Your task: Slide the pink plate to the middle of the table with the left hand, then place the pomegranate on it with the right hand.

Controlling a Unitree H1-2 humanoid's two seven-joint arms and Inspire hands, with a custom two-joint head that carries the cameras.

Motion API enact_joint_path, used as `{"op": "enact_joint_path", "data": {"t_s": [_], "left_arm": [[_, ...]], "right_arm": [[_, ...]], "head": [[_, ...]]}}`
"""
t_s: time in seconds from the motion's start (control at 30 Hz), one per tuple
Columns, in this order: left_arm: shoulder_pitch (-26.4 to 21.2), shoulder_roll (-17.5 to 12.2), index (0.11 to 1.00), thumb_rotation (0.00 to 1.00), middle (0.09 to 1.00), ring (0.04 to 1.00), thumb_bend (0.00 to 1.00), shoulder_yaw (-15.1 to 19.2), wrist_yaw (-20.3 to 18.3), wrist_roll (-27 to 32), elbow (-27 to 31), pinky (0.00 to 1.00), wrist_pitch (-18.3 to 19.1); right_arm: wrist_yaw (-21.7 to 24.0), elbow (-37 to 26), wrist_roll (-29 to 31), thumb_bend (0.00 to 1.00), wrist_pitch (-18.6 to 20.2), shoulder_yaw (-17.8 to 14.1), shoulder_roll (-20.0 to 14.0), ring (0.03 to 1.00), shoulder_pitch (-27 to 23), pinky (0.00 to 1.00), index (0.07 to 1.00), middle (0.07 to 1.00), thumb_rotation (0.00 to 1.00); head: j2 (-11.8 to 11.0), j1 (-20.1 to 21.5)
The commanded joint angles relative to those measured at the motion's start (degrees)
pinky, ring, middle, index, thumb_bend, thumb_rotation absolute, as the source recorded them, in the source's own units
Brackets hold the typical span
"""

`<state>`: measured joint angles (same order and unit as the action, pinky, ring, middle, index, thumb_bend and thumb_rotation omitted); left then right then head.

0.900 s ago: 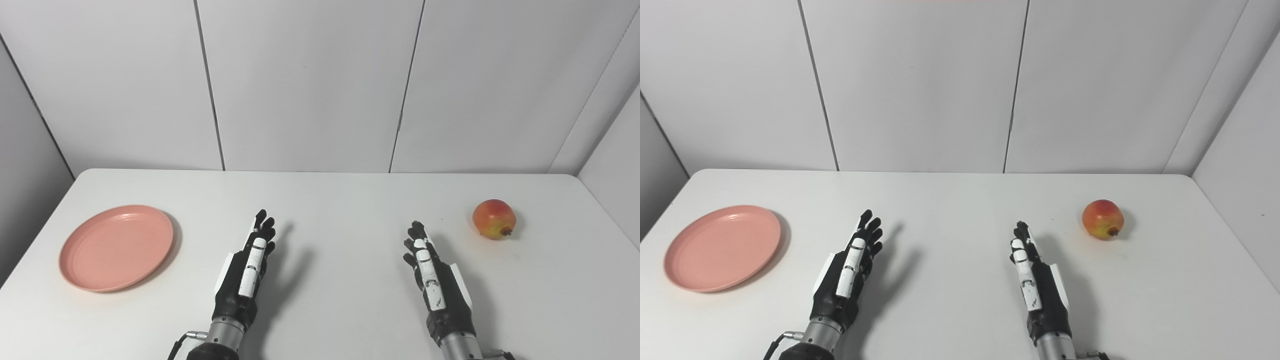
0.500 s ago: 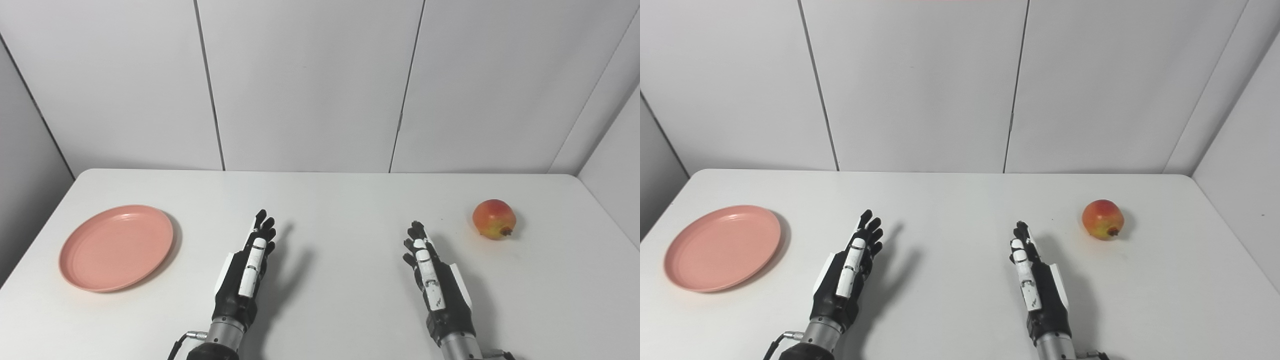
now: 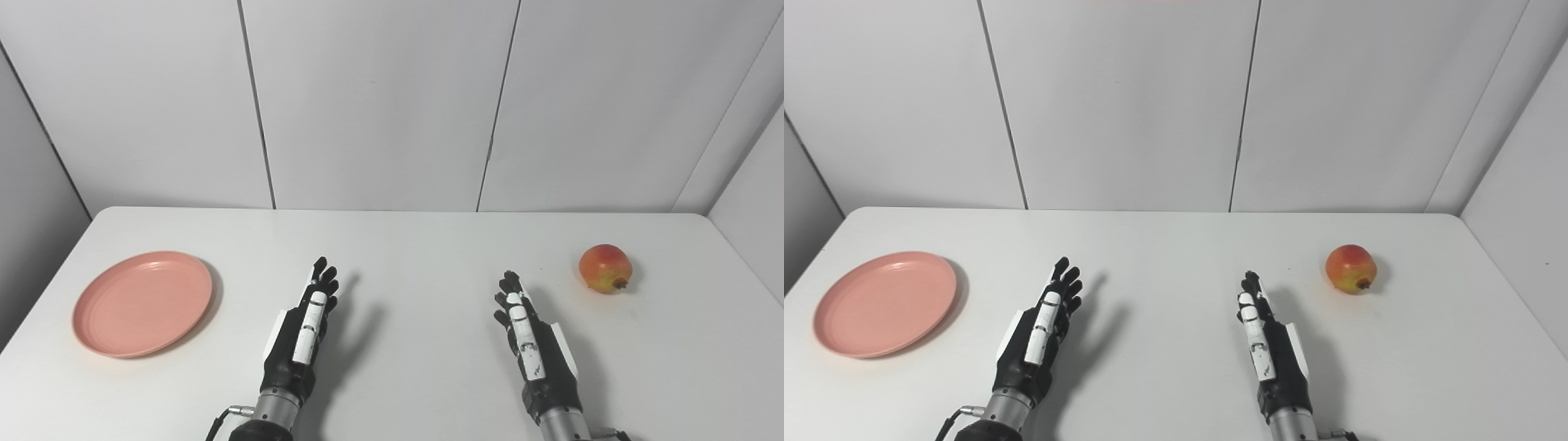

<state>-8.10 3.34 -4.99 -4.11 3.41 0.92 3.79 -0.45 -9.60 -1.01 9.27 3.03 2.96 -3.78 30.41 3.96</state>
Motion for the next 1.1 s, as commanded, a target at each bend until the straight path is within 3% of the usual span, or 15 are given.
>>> {"op": "enact_joint_path", "data": {"t_s": [0.0,0.47,1.07], "left_arm": [[-1.1,0.6,1.0,1.0,1.0,0.994,0.45,-0.3,0.1,-0.3,1.4,1.0,-0.4],[-1.1,0.7,1.0,1.0,1.0,0.993,0.45,-0.6,0.0,-0.5,0.7,1.0,-1.2],[-2.3,5.3,0.994,1.0,0.991,0.972,0.42,-3.2,4.1,-6.0,-4.9,0.96,-4.6]], "right_arm": [[0.1,-2.2,0.5,0.25,-1.3,0.0,0.4,0.963,-1.2,0.96,0.974,0.973,1.0],[0.2,-2.1,0.1,0.24,-1.6,0.0,0.0,0.959,-1.0,0.95,0.97,0.97,1.0],[4.6,-1.4,5.8,0.19,-4.8,-2.3,-5.4,0.975,-0.6,0.99,0.982,0.982,1.0]], "head": [[0.0,0.0],[-0.6,-2.0],[-4.0,-17.5]]}}
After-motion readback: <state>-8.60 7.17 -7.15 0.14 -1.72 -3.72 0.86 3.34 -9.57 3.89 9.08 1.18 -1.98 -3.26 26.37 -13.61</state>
